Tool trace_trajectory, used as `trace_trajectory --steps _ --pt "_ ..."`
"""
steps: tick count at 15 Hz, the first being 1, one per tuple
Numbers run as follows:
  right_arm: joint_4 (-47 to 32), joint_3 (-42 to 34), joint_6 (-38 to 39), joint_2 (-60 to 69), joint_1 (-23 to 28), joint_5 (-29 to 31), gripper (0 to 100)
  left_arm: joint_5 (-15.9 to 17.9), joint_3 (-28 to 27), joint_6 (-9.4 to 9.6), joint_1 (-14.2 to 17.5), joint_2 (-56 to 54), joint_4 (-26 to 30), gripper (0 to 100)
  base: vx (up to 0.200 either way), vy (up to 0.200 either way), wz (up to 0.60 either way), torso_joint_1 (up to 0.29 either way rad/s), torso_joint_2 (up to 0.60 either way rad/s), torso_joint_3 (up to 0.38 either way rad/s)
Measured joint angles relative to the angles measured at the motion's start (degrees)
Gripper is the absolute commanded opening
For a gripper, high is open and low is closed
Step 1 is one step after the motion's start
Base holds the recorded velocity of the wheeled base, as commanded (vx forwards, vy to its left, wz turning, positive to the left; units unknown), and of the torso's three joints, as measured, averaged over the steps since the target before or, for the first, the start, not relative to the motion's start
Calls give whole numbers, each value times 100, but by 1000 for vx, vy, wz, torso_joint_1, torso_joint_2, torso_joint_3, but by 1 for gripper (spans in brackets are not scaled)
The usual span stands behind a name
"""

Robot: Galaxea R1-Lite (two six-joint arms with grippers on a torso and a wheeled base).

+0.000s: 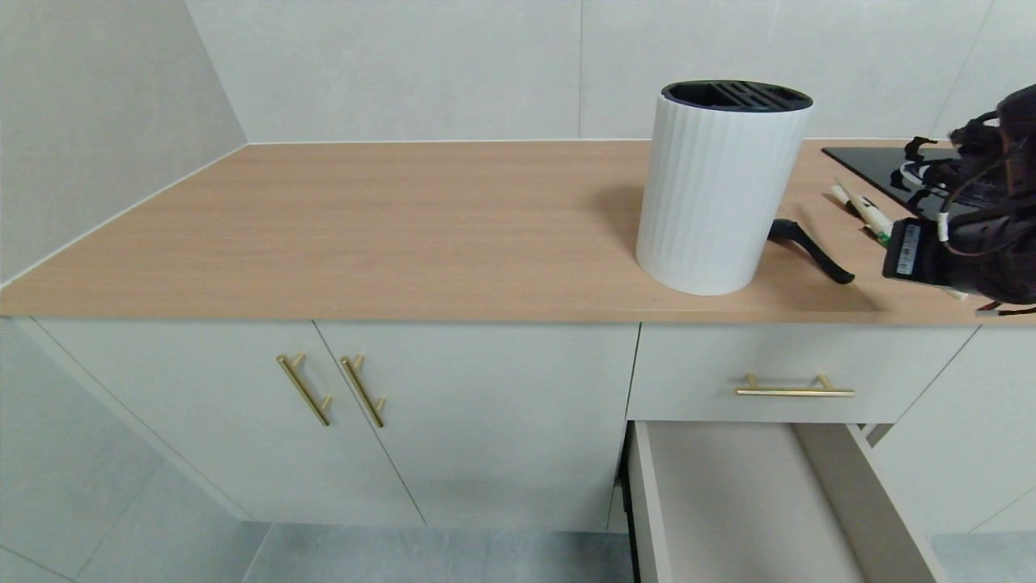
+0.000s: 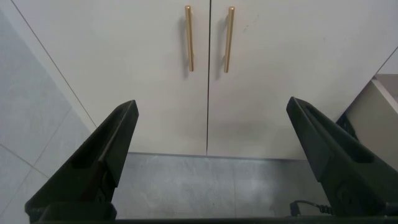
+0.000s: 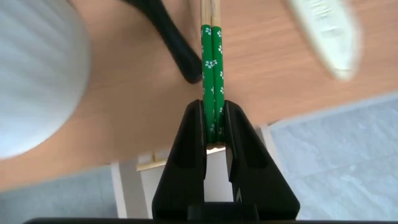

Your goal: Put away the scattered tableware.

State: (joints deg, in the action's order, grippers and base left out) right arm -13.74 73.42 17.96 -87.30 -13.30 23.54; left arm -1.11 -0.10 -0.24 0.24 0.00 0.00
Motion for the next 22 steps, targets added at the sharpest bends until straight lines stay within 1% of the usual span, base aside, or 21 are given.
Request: trace_trajectory --steps 3,9,11,12,13,15,18,20,21,22 --pt "-692 -72 7 775 -37 -195 0 0 0 0 0 0 0 100 0 0 0 0 0 0" --pt "-968 -984 68 1977 -59 -978 0 0 0 0 0 0 0 100 0 0 0 0 0 0" --pt "-1541 -1174 -28 2454 -177 -1637 0 0 0 0 0 0 0 100 0 0 0 0 0 0" --pt "-1897 -1191 -160 2703 -321 -2154 0 0 0 0 0 0 0 100 0 0 0 0 0 0" --pt "-2341 -1196 -364 2942 -511 -2542 0 -1 0 0 0 0 0 100 0 0 0 0 0 0" --pt "-2953 -1185 -575 3195 -872 -2688 0 -1 0 2 0 0 0 100 0 0 0 0 0 0" --pt "-3495 -1215 -666 3151 -1236 -2693 0 0 0 0 0 0 0 100 0 0 0 0 0 0" --pt "-3523 -1381 -699 2903 -1341 -2690 0 -1 0 2 0 0 0 100 0 0 0 0 0 0" --pt "-3385 -1552 -808 2758 -1359 -2693 0 -1 0 2 0 0 0 100 0 0 0 0 0 0" --pt "-3044 -1791 -923 2581 -1370 -2690 0 -1 0 2 0 0 0 100 0 0 0 0 0 0"
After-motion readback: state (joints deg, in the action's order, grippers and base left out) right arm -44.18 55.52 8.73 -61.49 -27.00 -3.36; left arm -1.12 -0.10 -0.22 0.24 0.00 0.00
